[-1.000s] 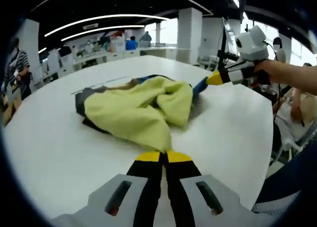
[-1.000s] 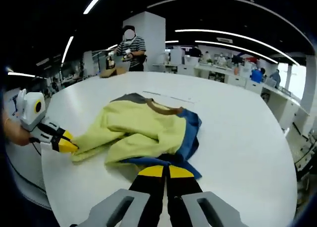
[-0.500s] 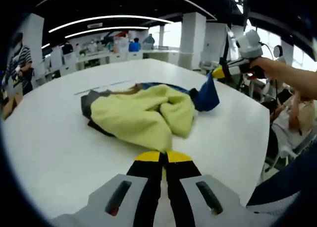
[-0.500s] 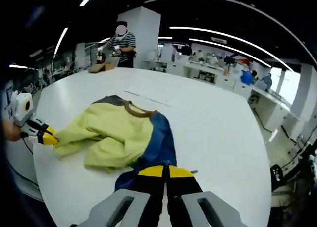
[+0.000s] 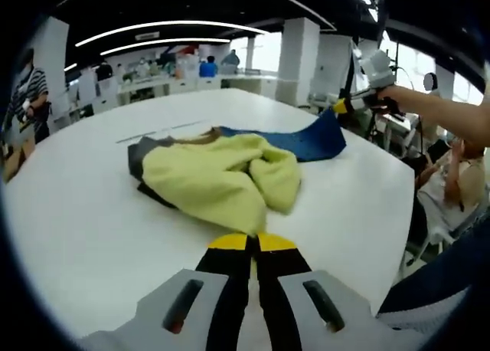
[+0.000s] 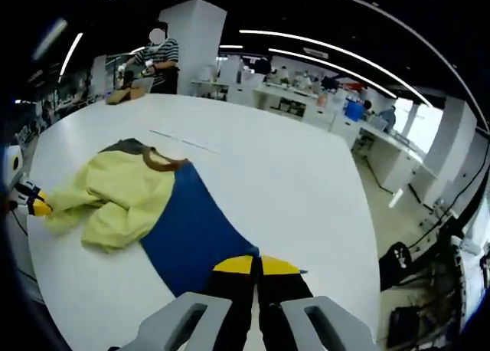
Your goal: Fold the garment on the visible template until the final outline fits inside the template.
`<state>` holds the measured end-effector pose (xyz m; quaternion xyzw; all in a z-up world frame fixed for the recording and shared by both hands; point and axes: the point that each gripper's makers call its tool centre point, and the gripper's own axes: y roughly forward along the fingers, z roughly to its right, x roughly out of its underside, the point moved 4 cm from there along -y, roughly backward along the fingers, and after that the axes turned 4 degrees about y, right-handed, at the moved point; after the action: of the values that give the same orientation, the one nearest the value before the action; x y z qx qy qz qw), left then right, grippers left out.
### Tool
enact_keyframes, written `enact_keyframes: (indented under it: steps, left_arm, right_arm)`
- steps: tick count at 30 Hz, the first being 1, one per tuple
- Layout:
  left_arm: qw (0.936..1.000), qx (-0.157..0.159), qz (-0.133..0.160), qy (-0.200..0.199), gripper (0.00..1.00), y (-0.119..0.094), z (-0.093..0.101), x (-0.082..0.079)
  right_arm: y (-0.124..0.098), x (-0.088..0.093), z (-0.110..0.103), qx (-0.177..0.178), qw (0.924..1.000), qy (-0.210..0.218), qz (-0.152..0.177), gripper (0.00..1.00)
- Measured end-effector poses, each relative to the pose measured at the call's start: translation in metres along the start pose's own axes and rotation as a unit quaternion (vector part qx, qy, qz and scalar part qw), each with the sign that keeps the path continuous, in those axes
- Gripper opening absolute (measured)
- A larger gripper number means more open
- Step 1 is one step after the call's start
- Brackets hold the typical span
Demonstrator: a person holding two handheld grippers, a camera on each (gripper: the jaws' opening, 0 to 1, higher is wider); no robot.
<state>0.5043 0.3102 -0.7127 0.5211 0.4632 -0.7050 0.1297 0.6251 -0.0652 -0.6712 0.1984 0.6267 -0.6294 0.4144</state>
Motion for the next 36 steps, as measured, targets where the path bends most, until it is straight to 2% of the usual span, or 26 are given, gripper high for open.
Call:
enact_keyframes:
  steps: [4, 5, 8, 14, 18, 20, 22, 26, 31, 33, 35, 36]
  left_arm:
    - [1.0, 0.0, -0.005, -0.004, 0.0, 0.0, -0.001, 0.003]
    - [1.0, 0.0, -0.006, -0.004, 0.0, 0.0, -0.001, 0.003]
    - [1.0, 0.0, -0.007, 0.001, 0.0, 0.0, -0.001, 0.004]
    - [0.9999, -0.003, -0.011, 0.008, 0.0, -0.001, -0.003, 0.006]
    - [0.9998, -0.002, -0.007, 0.016, 0.04, -0.003, -0.004, 0.005]
    - [0.9997, -0.006, -0.004, 0.023, 0.1, -0.006, -0.005, 0.004]
    - [0.9997, -0.006, 0.0, 0.024, 0.16, -0.008, -0.006, 0.003]
    - [0.9993, -0.01, 0.016, 0.033, 0.34, -0.013, -0.01, -0.002]
    - [0.9988, -0.014, 0.034, 0.031, 0.48, -0.017, -0.016, -0.008]
    - [0.9986, -0.018, 0.037, 0.032, 0.53, -0.018, -0.02, -0.01]
    - [0.9986, -0.02, 0.039, 0.032, 0.58, -0.019, -0.023, -0.011]
    - [0.9985, -0.021, 0.041, 0.03, 0.59, -0.02, -0.025, -0.012]
  right_arm:
    - [0.011, 0.012, 0.016, 0.02, 0.9996, 0.003, -0.022, 0.0]
    - [0.014, 0.019, 0.021, 0.031, 0.9988, 0.005, -0.039, 0.0]
    - [0.023, 0.033, 0.031, 0.043, 0.9971, 0.014, -0.06, 0.0]
    - [0.03, 0.056, 0.035, 0.049, 0.9934, 0.028, -0.1, 0.0]
    - [0.028, 0.056, 0.032, 0.046, 0.9925, 0.066, -0.092, 0.0]
    - [0.029, 0.053, 0.034, 0.04, 0.9924, 0.076, -0.088, 0.06]
    - [0.027, 0.047, 0.031, 0.033, 0.9932, 0.083, -0.075, 0.17]
    - [0.022, 0.035, 0.016, 0.006, 0.9944, 0.092, -0.052, 0.36]
    - [0.019, 0.022, -0.002, -0.032, 0.9929, 0.11, -0.034, 0.56]
    - [0.018, 0.02, -0.01, -0.043, 0.9921, 0.112, -0.038, 0.65]
    - [0.017, 0.017, -0.013, -0.044, 0.992, 0.111, -0.041, 0.67]
    - [0.014, 0.02, -0.01, -0.03, 0.9924, 0.106, -0.056, 0.65]
